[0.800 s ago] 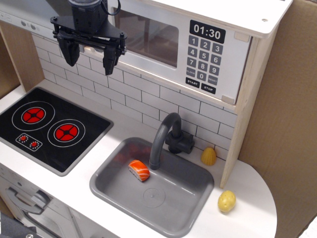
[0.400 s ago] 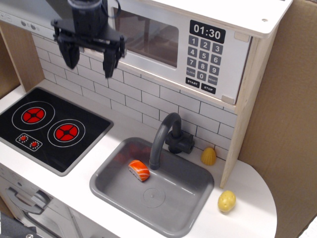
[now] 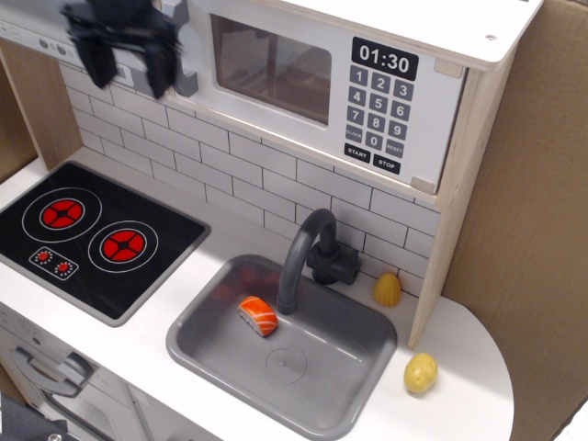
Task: Open microwave
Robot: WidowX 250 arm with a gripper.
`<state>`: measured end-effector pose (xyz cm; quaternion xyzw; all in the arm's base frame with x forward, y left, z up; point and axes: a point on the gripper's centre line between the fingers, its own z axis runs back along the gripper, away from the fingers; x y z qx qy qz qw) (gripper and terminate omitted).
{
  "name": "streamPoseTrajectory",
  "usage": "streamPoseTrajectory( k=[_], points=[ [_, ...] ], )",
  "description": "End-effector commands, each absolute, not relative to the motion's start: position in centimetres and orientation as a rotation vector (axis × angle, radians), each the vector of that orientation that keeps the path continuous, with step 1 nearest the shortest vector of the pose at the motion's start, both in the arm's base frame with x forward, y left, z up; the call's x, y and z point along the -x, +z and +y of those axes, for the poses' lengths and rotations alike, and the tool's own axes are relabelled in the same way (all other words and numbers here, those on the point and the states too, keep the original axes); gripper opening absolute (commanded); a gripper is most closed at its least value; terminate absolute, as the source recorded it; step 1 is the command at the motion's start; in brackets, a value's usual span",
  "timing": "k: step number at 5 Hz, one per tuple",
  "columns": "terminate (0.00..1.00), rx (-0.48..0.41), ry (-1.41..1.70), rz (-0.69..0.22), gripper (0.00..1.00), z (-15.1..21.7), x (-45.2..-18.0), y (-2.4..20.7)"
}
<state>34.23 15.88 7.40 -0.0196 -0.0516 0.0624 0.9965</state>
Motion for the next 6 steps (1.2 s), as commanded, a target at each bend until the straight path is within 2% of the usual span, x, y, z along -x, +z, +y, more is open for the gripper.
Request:
streamPoseTrajectory(
  k=[1, 3, 4, 5, 6],
  points=[
    [0.00, 0.093, 0.054, -0.182, 1.00, 16.8, -37.1, 10.5],
    [0.00, 0.122, -0.025, -0.274, 1.00, 15.1, -36.6, 11.4],
    [0.00, 0.130, -0.062, -0.287, 1.00, 13.8, -36.4, 11.2],
    [0.00, 0.091, -0.056, -0.354, 1.00, 13.2, -36.7, 11.2],
    [0.00, 0.028, -0.026, -0.437, 0.00, 13.4, -37.2, 11.0]
  ],
)
